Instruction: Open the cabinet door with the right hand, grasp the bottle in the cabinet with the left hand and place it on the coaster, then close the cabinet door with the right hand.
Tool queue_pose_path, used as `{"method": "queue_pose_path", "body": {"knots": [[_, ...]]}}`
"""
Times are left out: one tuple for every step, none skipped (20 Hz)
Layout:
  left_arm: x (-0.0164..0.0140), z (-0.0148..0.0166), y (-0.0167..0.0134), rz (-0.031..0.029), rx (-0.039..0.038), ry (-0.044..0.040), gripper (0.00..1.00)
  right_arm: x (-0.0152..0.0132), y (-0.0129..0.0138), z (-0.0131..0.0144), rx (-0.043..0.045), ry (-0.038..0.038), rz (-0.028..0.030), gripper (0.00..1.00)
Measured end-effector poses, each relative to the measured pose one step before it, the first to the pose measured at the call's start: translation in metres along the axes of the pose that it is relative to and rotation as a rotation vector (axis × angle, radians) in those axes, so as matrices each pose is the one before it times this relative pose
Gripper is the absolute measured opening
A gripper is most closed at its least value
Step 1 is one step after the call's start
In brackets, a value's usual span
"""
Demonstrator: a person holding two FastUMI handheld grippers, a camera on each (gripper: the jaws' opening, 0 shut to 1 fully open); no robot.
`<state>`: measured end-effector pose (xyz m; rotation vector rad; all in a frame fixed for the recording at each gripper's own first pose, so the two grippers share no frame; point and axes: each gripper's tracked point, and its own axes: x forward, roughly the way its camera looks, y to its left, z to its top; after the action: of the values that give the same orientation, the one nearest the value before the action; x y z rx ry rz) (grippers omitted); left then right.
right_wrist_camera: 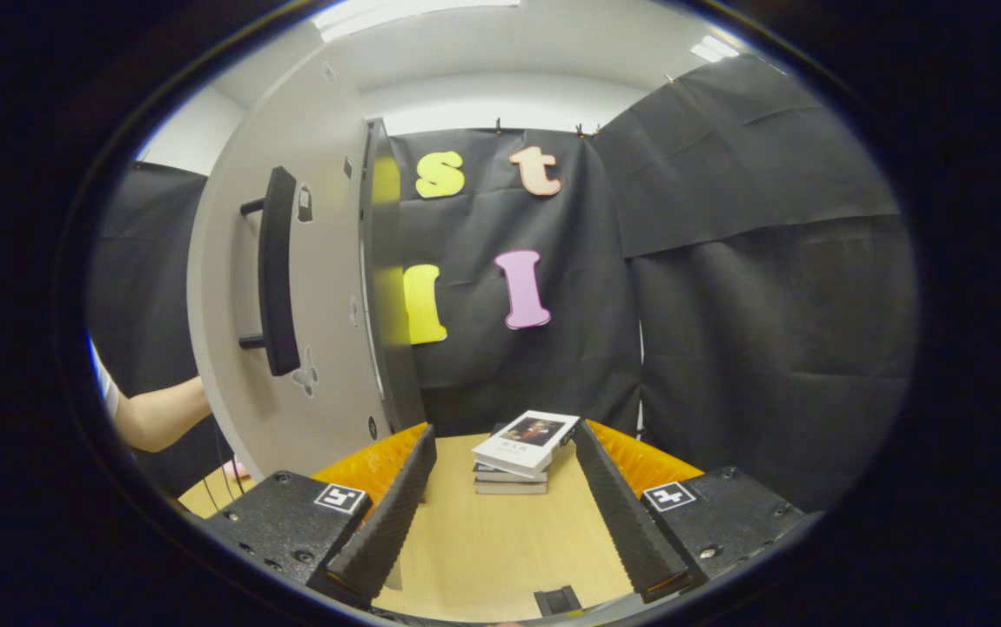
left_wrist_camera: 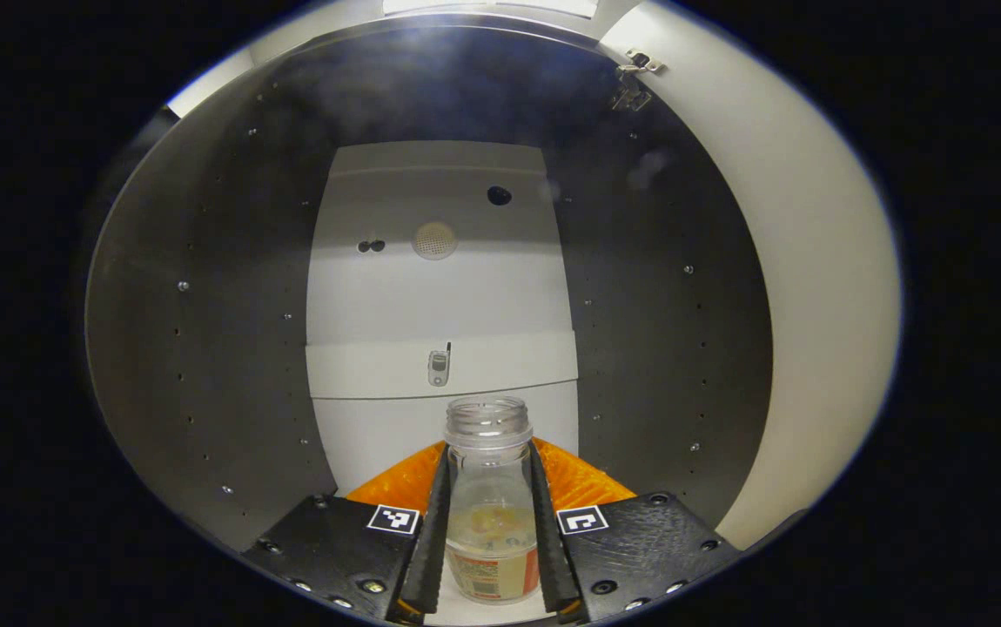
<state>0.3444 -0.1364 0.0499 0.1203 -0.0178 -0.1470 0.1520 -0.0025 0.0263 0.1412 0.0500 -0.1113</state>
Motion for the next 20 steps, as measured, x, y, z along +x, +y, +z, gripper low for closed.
{"method": "queue_pose_path", "body": {"knots": [[-0.00613, 0.00386, 0.00122, 0.00407, -0.00076, -0.00453, 0.39, 0.00025, 0.00066, 0.00037, -0.00137, -0.00017, 0.00774, 1.00], [-0.00821, 0.00370, 0.00092, 0.00031, 0.00057, -0.00612, 0.38, 0.00102, 0.00159, 0.00081, -0.00108, -0.00087, 0.00771, 1.00], [-0.00875, 0.00390, 0.00264, 0.00072, 0.00247, -0.00694, 0.38, 0.00041, 0.00135, 0.00118, 0.00153, -0.00176, 0.01064, 0.98], [-0.01064, 0.00305, 0.00221, -0.00344, 0.00190, -0.00649, 0.38, 0.00089, 0.00253, 0.00053, 0.00161, -0.00092, 0.01016, 1.00], [-0.01317, 0.00261, 0.00299, 0.00109, 0.00337, -0.00732, 0.38, 0.00036, 0.00167, 0.00191, 0.00210, -0.00479, 0.00852, 1.00], [-0.01405, 0.00186, 0.00554, 0.00919, 0.00462, -0.00680, 0.38, -0.00060, 0.00253, 0.00195, 0.00084, -0.00397, 0.00892, 0.98], [-0.01496, -0.00005, 0.00649, 0.00913, 0.00479, -0.00601, 0.43, 0.00025, 0.00341, 0.00252, -0.00037, -0.00572, 0.01220, 0.98], [-0.01711, -0.00142, 0.00597, 0.01024, 0.00466, -0.00060, 0.38, -0.00009, 0.00373, 0.00323, -0.00068, -0.00797, 0.01245, 1.00], [-0.01787, -0.00472, 0.00649, 0.01107, 0.00460, 0.00398, 0.38, -0.00072, 0.00330, 0.00388, -0.00248, -0.00924, 0.01164, 1.00], [-0.01491, -0.00609, 0.00638, 0.01549, 0.00114, 0.00662, 0.38, -0.00103, 0.00268, 0.00352, -0.00419, -0.01205, 0.00773, 1.00], [-0.01632, -0.01040, 0.01113, 0.02378, -0.00422, 0.01819, 0.38, -0.00131, 0.00270, 0.00378, -0.00456, -0.01123, 0.00702, 1.00], [-0.01822, -0.01257, 0.01098, 0.02697, -0.00463, 0.01453, 0.38, -0.00016, 0.00327, 0.00289, -0.00334, -0.01085, 0.00714, 0.98], [-0.01752, -0.01278, 0.01159, 0.03471, 0.00226, 0.00891, 0.38, -0.00078, 0.00402, 0.00423, -0.00146, -0.01213, 0.00828, 0.98], [-0.01883, -0.01472, 0.01220, 0.04336, 0.00529, 0.00589, 0.38, 0.00004, 0.00464, 0.00319, 0.00058, -0.00530, 0.00775, 1.00], [-0.01636, -0.01562, 0.01073, 0.03464, 0.01105, 0.00698, 0.38, 0.00022, 0.00368, 0.00094, -0.00063, 0.00098, 0.00790, 1.00], [-0.01606, -0.01697, 0.00906, 0.04114, 0.01547, 0.00865, 0.38, 0.00044, 0.00345, 0.00115, -0.00180, 0.00166, 0.00219, 1.00], [-0.01508, -0.02014, 0.00899, 0.03670, 0.01887, 0.01664, 0.38, -0.00026, 0.00229, 0.00242, -0.00210, -0.00067, 0.00033, 1.00], [-0.01614, -0.01972, 0.00831, 0.03508, 0.00897, 0.01583, 0.38, 0.00043, 0.00321, 0.00309, -0.00069, -0.00147, 0.00065, 0.98], [-0.01280, -0.02019, 0.00372, 0.02571, 0.00235, 0.01084, 0.38, -0.00075, 0.00266, 0.00165, -0.00203, 0.00013, 0.00201, 1.00], [-0.01097, -0.01746, 0.00690, 0.03004, 0.00236, 0.00859, 0.38, 0.00010, 0.00198, 0.00121, -0.00121, 0.00125, -0.00111, 0.98]]}}
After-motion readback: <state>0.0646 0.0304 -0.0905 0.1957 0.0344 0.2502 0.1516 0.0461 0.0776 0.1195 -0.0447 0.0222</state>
